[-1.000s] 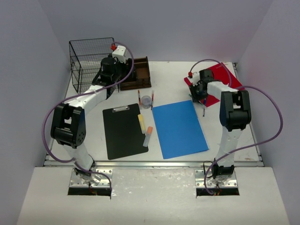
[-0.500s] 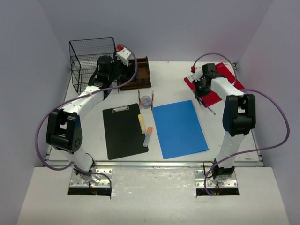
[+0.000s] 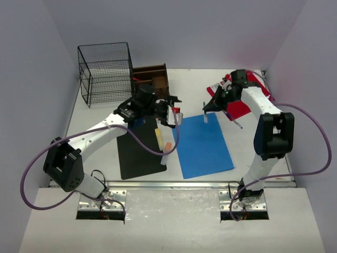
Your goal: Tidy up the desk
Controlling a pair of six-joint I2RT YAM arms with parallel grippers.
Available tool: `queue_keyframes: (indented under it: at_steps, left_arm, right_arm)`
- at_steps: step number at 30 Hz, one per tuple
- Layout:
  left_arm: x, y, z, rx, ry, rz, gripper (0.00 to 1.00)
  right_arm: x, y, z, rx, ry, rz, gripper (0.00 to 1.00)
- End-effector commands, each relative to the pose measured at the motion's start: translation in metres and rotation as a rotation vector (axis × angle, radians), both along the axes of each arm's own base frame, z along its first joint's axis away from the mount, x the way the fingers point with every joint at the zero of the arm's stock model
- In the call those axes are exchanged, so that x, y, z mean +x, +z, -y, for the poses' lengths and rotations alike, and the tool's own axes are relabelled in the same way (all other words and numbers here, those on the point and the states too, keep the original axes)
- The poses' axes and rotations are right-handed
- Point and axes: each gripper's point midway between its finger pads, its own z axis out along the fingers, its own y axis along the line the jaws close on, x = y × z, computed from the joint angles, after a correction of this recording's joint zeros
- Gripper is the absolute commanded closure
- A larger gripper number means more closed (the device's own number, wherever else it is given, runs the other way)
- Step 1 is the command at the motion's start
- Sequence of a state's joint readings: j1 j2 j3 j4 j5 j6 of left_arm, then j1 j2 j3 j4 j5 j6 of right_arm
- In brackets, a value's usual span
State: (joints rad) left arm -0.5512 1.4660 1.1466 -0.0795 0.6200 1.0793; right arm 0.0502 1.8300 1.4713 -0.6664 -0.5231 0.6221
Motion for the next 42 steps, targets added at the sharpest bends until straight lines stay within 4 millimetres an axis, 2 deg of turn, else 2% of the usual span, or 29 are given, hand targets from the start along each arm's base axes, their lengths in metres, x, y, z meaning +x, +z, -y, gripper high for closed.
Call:
queue_keyframes:
  at_steps: [1, 5, 11, 13, 27, 36, 42]
  left_arm:
    - [-0.052, -0.011, 0.033, 0.105, -0.243, 0.07, 0.36]
    - [-0.069, -0.015, 0.055, 0.116, -0.326, 0.042, 0.44]
    - [-0.106, -0.03, 0.07, 0.192, -0.471, 0.072, 0.52]
    - [-0.111, -0.035, 0.072, 0.203, -0.49, 0.086, 0.55]
    - [-0.11, -0.037, 0.084, 0.185, -0.479, 0.047, 0.56]
    - [-0.112, -0.011, 0.089, 0.108, -0.475, 0.084, 0.54]
    - [-0.11, 0.0, 0.092, 0.082, -0.462, 0.094, 0.51]
  right_arm:
    - [-0.045, 0.002, -0.043, 0.318, -0.011, -0.26, 1.0]
    - [-0.065, 0.009, -0.058, 0.423, 0.01, -0.327, 1.0]
    - [-0.081, 0.015, -0.071, 0.503, 0.043, -0.369, 1.0]
    - [-0.084, 0.015, -0.073, 0.503, 0.051, -0.369, 1.0]
    - [-0.099, 0.017, -0.087, 0.481, 0.112, -0.354, 1.0]
    - [-0.105, 0.004, -0.085, 0.467, 0.107, -0.376, 1.0]
    - [-0.102, 0.004, -0.085, 0.46, 0.105, -0.372, 1.0]
